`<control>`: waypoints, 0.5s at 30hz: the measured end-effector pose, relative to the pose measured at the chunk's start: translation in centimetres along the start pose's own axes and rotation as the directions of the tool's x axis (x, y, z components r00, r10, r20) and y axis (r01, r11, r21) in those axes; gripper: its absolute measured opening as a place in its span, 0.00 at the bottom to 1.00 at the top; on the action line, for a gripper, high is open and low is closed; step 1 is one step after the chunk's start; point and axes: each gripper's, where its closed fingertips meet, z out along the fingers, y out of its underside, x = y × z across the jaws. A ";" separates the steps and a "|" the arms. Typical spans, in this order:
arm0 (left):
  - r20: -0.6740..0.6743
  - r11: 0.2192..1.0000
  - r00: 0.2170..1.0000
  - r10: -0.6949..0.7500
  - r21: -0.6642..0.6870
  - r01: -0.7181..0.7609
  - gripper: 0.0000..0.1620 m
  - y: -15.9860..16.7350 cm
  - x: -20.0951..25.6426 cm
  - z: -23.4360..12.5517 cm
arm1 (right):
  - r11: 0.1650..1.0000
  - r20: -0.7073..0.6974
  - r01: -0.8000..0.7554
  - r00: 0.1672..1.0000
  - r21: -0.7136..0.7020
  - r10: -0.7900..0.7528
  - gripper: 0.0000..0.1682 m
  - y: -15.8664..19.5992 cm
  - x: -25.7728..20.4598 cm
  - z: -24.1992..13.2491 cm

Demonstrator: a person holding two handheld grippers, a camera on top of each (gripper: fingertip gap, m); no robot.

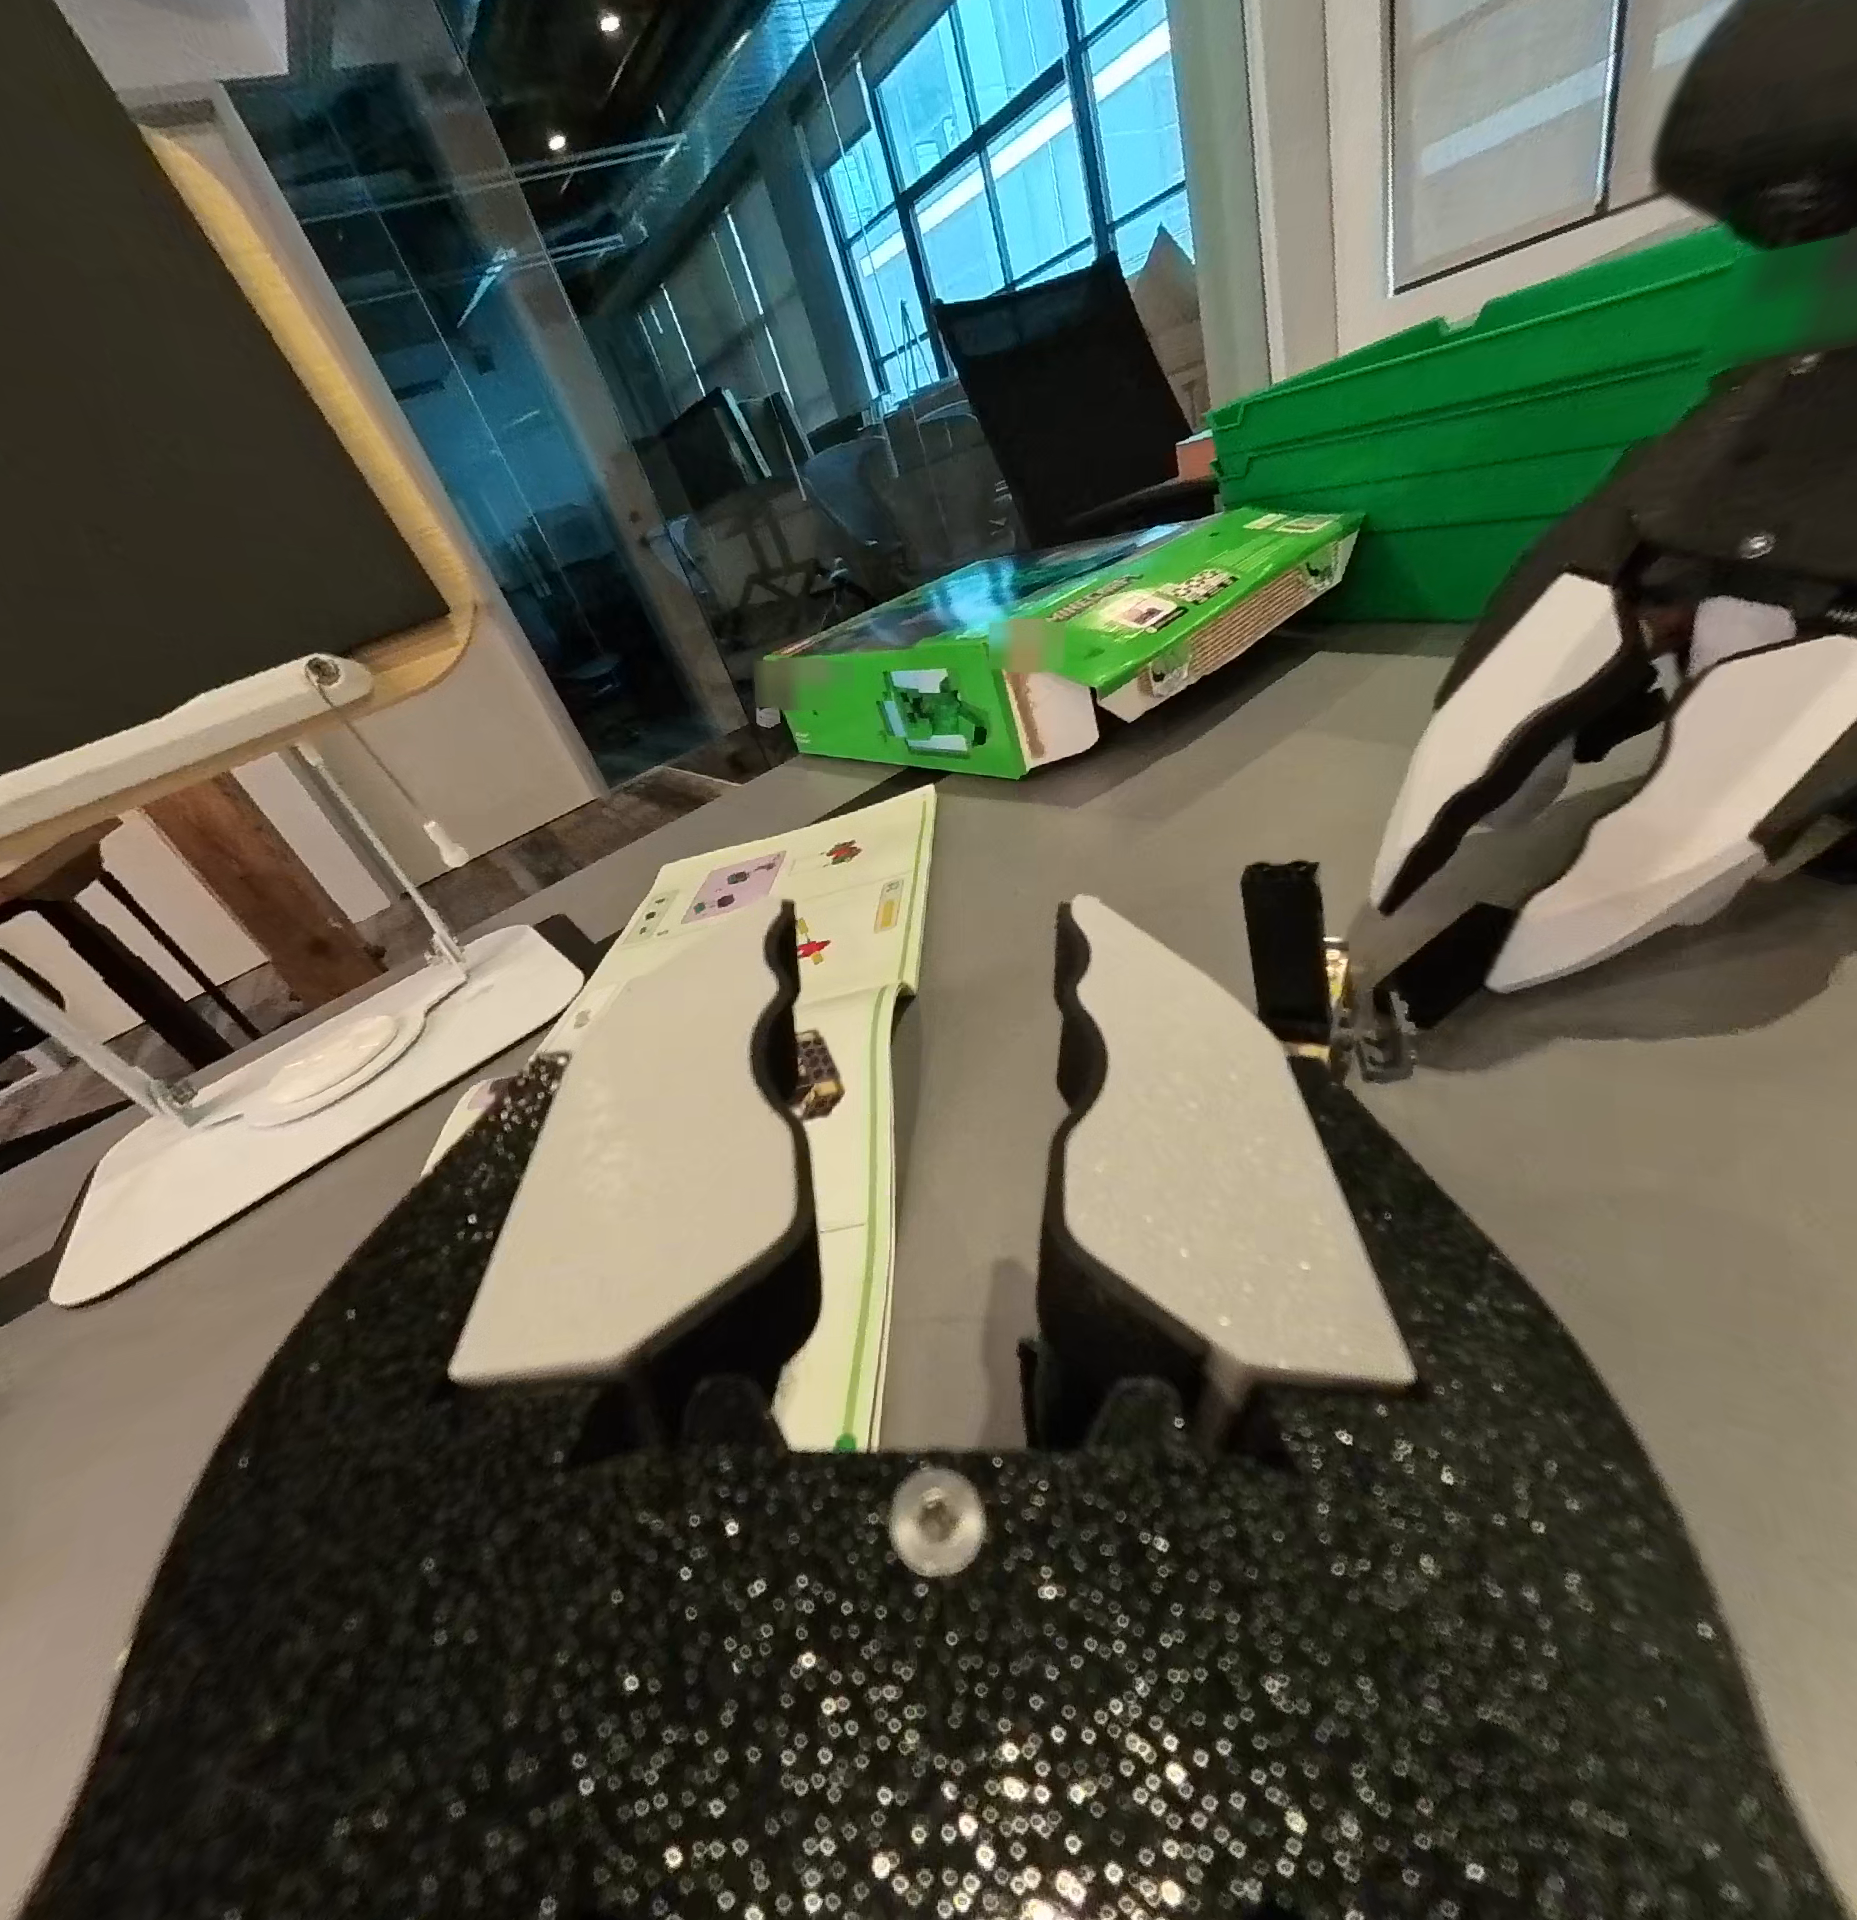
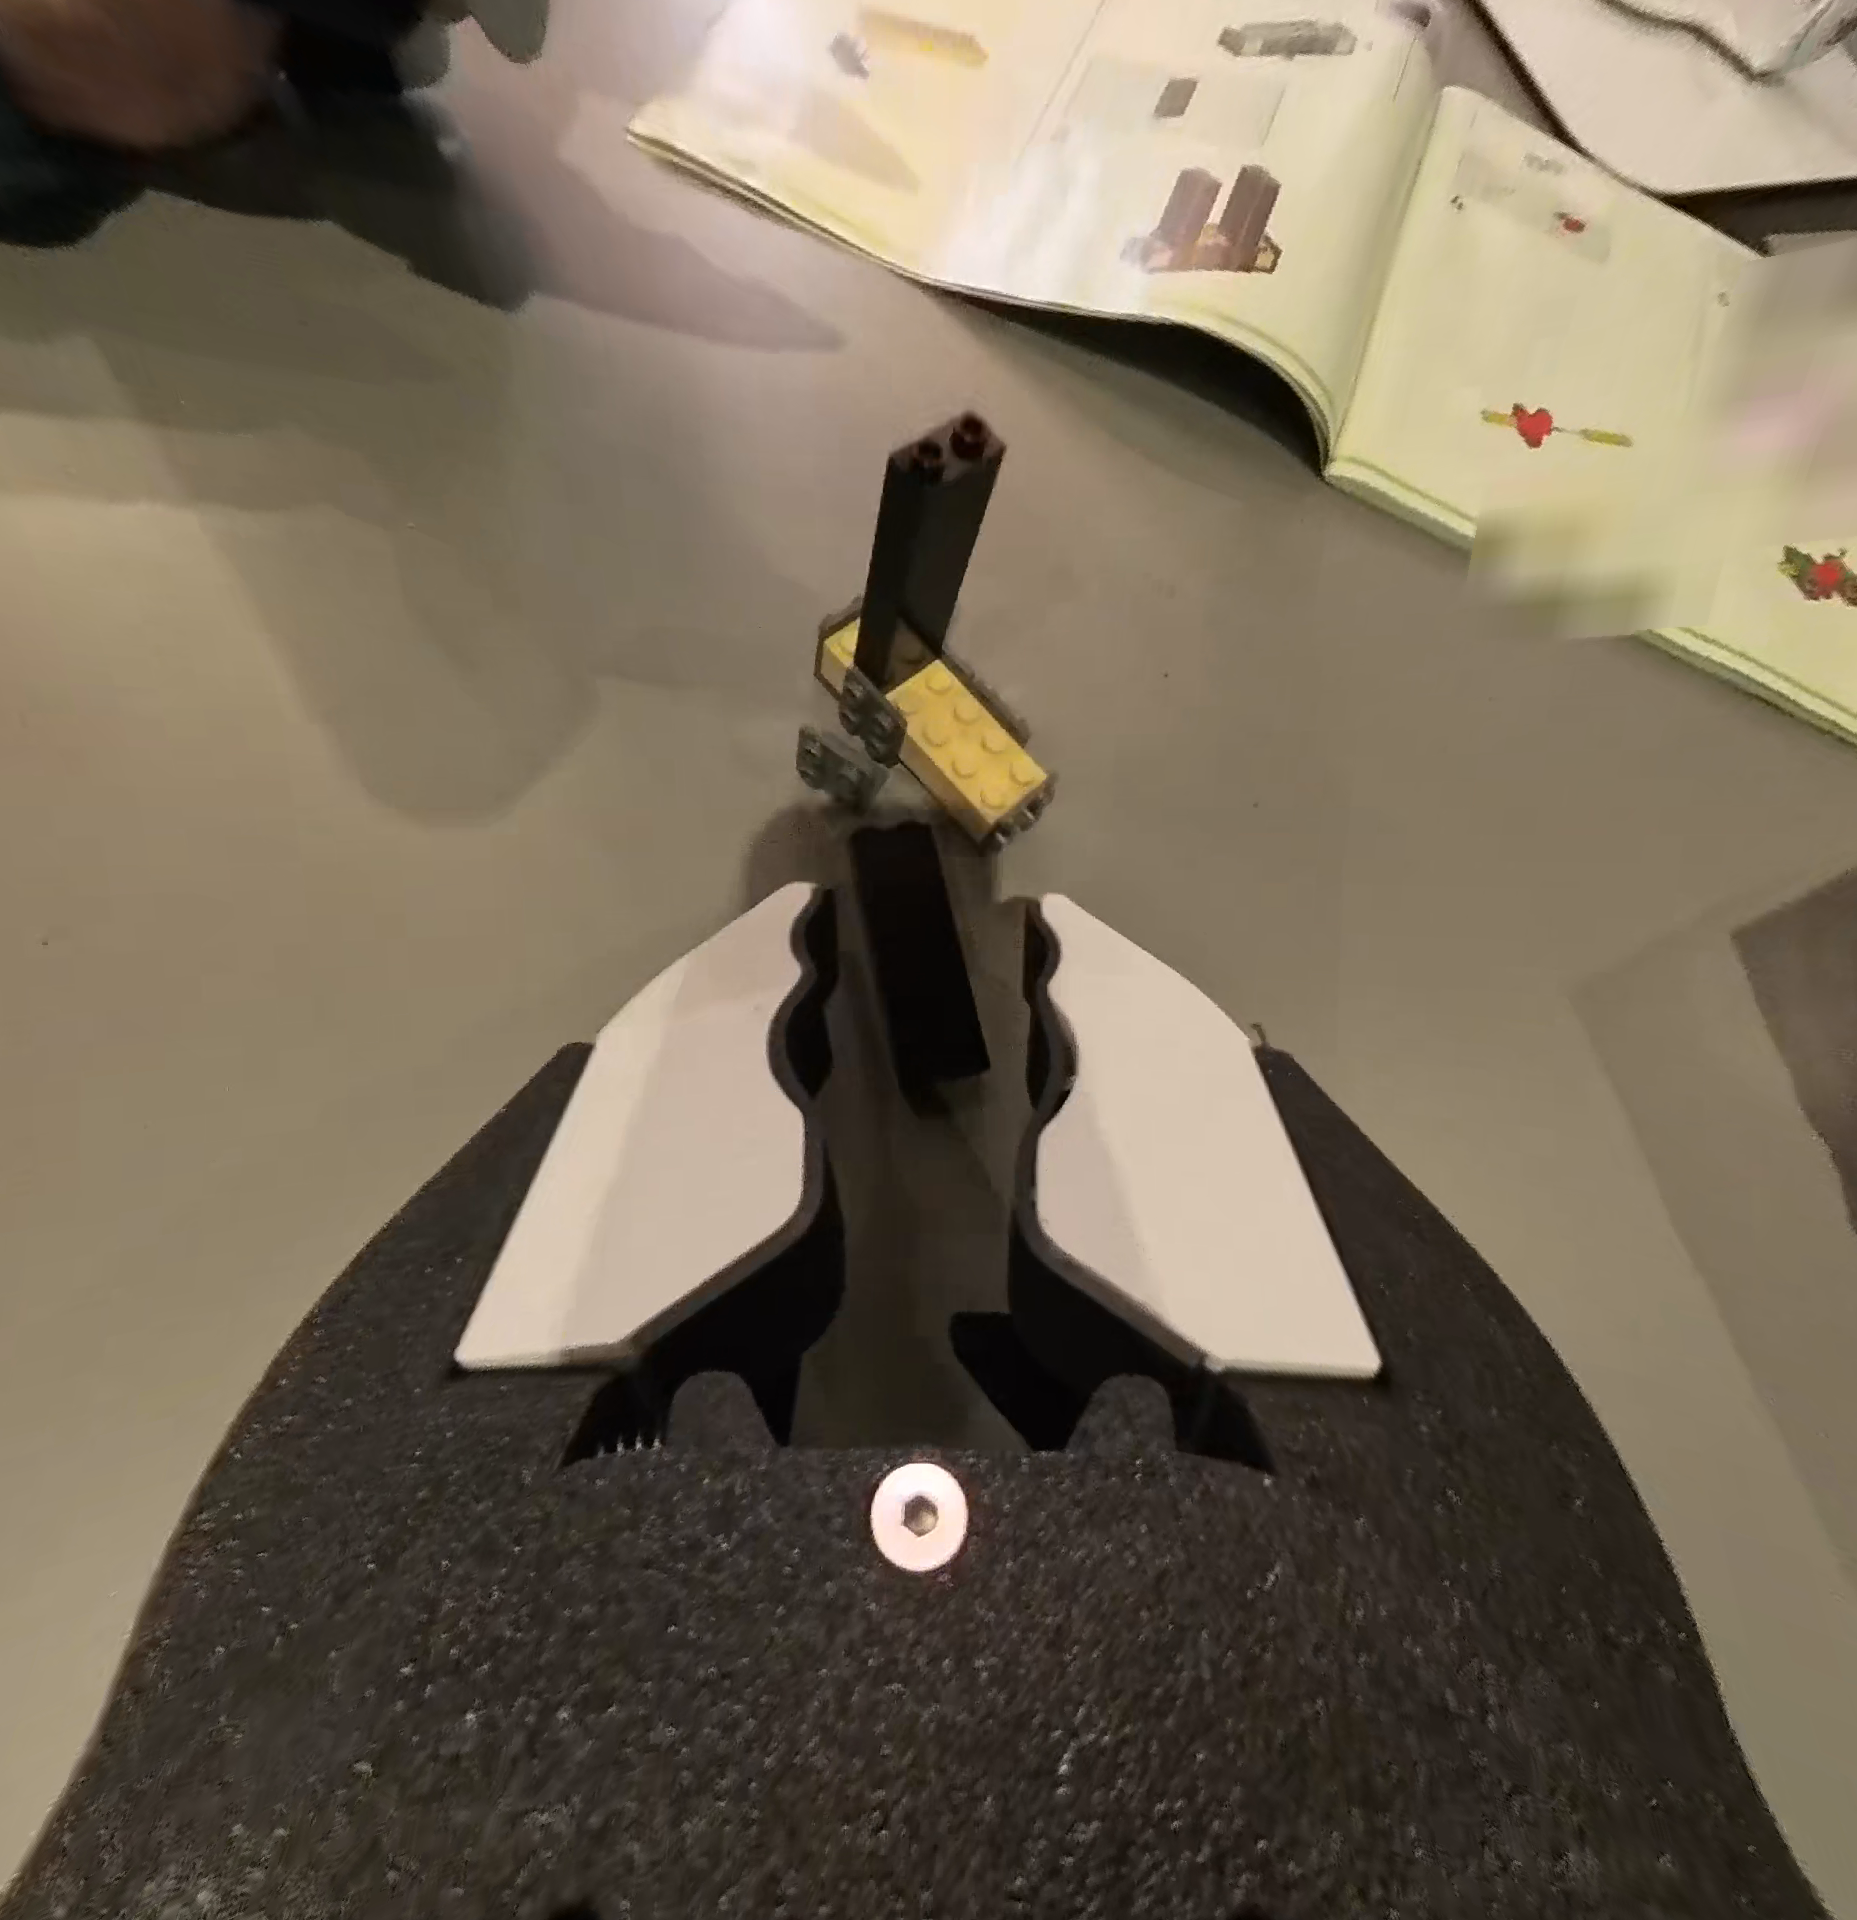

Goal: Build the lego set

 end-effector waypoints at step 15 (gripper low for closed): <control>-0.261 0.994 0.965 0.019 -0.103 -0.047 0.27 1.1 5.1 1.8 | 0.978 -0.125 -0.177 0.979 -0.109 0.163 0.11 2.2 3.0 -0.2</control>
